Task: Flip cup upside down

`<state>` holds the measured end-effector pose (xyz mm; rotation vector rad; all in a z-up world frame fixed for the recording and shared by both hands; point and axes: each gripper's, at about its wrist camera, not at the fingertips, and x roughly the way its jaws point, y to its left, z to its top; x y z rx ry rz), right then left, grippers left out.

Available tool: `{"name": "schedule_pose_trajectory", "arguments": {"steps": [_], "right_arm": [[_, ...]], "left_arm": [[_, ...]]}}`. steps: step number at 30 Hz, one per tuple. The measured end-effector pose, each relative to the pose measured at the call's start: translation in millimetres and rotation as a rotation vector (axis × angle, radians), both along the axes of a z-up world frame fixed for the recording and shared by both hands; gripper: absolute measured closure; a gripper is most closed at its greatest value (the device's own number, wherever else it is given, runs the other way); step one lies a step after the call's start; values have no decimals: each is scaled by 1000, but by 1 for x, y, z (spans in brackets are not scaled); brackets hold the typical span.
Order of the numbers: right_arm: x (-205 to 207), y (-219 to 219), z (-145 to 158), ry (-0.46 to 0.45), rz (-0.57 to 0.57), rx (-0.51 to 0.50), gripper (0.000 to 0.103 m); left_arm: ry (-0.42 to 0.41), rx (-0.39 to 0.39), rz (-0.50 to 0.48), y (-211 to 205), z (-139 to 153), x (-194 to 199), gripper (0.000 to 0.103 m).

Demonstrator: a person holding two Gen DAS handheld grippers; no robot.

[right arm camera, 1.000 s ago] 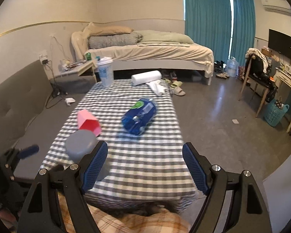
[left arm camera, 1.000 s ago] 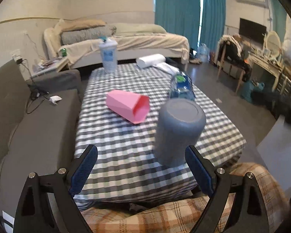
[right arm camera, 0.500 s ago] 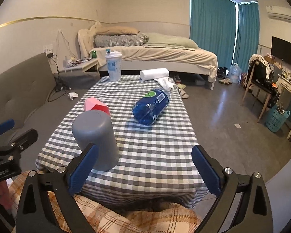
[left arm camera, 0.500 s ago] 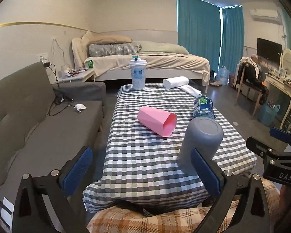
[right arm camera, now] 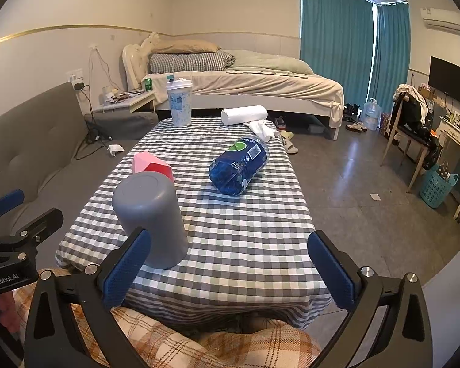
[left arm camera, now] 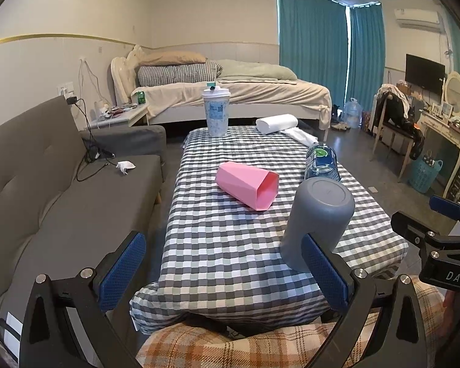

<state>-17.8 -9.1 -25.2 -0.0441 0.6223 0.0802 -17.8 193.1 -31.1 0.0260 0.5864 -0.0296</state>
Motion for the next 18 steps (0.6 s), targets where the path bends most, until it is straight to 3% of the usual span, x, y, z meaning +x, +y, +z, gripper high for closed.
{"name": "schedule_pose_trajectory", "arguments": {"steps": [18], "right_arm": [[0,0,0,0,-2,1,0]], "left_arm": [[-2,-7,-11,-1,0,-1,0]]}}
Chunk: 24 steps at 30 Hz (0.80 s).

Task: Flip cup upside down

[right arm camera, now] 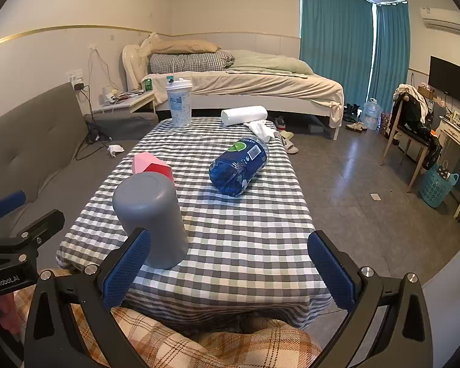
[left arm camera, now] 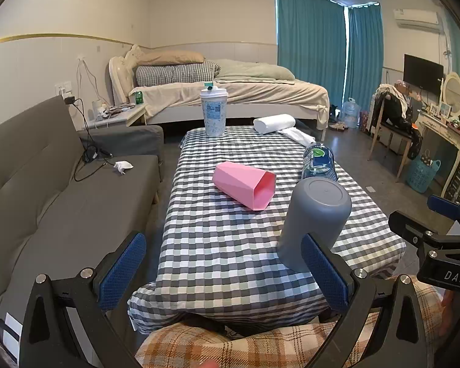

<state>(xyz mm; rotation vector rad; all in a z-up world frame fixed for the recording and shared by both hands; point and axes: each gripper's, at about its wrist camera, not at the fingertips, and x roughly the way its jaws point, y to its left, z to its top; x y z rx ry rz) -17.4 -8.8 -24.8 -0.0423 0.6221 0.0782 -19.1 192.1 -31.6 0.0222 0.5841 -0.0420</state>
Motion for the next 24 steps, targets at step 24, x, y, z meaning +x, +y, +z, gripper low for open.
{"name": "schedule_pose_trajectory", "arguments": {"steps": [24], "right_arm": [[1,0,0,5,-3,-1,0]], "left_arm": [[2,-8,4,3,0,0,0]]}}
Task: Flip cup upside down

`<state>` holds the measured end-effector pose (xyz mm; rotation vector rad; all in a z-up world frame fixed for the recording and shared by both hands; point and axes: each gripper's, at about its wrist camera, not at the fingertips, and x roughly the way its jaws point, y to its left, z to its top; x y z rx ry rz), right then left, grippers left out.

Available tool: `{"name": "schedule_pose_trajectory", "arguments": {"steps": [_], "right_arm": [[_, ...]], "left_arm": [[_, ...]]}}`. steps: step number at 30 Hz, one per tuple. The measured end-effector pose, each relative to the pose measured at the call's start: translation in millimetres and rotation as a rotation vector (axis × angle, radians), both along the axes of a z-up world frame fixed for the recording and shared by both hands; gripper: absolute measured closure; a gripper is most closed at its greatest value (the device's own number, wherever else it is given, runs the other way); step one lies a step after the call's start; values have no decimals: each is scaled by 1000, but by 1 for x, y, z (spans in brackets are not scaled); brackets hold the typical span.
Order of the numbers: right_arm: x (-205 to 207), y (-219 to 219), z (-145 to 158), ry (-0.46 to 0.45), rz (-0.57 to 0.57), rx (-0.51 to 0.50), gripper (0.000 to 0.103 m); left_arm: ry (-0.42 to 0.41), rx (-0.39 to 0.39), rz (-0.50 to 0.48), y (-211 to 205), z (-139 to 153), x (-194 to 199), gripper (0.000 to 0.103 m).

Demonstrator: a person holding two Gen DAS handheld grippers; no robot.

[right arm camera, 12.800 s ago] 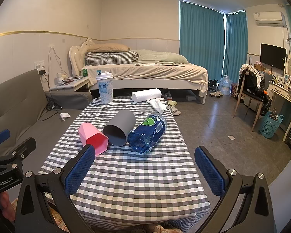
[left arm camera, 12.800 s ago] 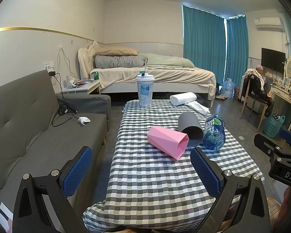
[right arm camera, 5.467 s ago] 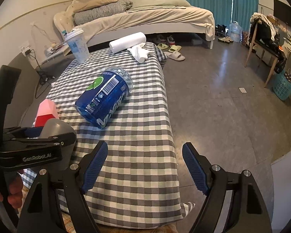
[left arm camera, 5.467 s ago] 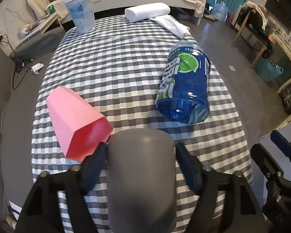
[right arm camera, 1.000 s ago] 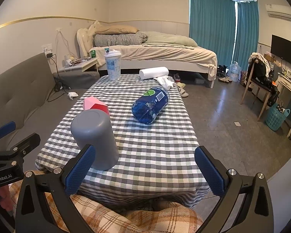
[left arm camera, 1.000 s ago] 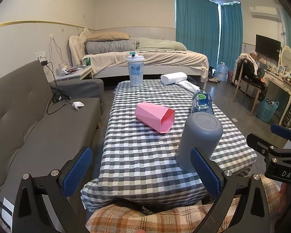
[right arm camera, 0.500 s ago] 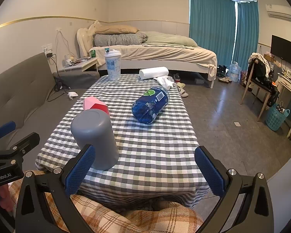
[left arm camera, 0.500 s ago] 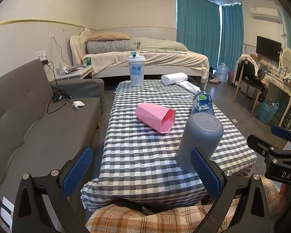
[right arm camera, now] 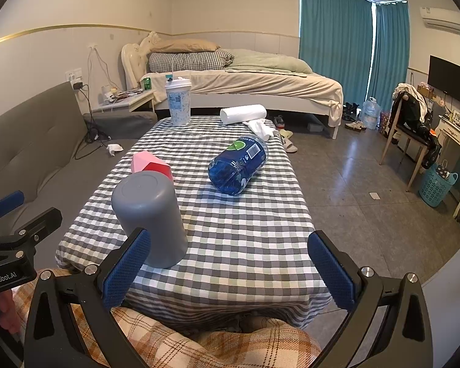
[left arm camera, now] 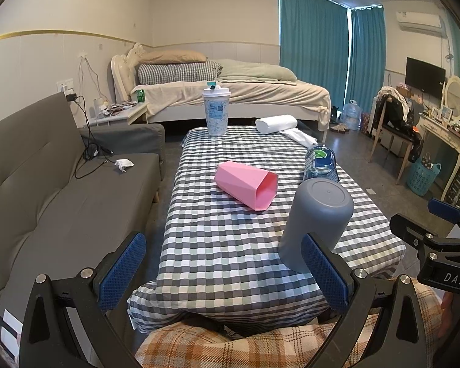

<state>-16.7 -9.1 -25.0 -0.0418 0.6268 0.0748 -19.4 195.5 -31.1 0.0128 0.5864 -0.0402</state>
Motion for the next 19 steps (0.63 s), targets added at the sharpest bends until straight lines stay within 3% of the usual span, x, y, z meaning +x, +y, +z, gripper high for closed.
{"name": "schedule_pose_trajectory", "arguments": {"steps": [19], "right_arm": [[1,2,-3,10,1,-5,0]], "left_arm": [[0,6,7,0,1,-1,0]]}}
